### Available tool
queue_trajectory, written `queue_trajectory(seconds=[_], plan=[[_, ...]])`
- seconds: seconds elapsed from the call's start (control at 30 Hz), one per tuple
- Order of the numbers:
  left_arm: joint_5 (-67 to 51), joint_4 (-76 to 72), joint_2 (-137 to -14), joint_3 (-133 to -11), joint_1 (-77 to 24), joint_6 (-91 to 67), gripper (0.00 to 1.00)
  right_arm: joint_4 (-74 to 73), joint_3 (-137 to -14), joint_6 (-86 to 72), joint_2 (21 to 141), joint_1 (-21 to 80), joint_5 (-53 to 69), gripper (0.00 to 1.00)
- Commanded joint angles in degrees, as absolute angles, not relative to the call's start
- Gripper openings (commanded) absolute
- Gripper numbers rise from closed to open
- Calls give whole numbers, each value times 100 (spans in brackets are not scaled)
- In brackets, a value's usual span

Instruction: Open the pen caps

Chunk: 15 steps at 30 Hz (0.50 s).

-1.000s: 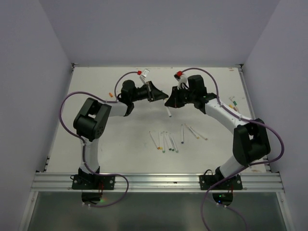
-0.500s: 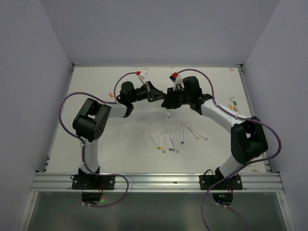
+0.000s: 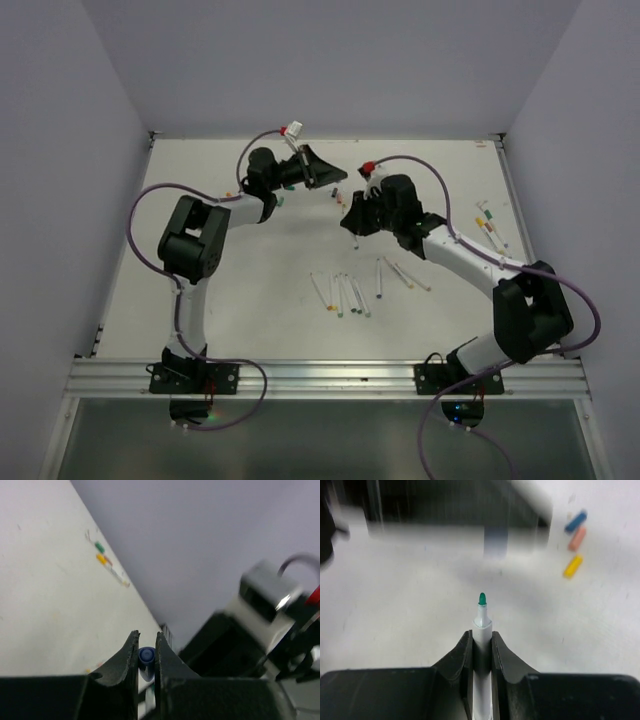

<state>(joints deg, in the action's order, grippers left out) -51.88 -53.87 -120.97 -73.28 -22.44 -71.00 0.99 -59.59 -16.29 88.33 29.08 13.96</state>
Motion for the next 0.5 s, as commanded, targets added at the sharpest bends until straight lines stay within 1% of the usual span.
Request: queue_trajectory(seconds=[0.0,0.13,0.2,0.3,0.33,0.43,0.47], plan=[[-4130,-5818,-12409,-8287,-1187,-7594,0,-1186,-5195,-1740,8421,3146,1380,0],[-4174,-5363,-12498,-8393,-1002,-7235,0,-1467,-4958,-1688,8210,3146,1196,0],[-4236,-5073,-12437,-8332,-1002,-6936,0,-1669,-4966,-1626,8078,3146,836,0],[-4333,-4020,-12358,-8358,-1089,-5997,0,-2327,-5334,-1311,8304,3129,256,0],[-4281,-3103,-12357,-8419,-1133,-5272,0,-2581,-5500,-1249,8401,3120,177,0],[-3746,-1431,-12418,-8779,-1344,-4118,0,-2769,-5695,-1099,8744,3103,35,0],[-3535,-1241,-12445,-8859,-1388,-3974,0,-2690,-5661,-1116,8763,3094,53,0]])
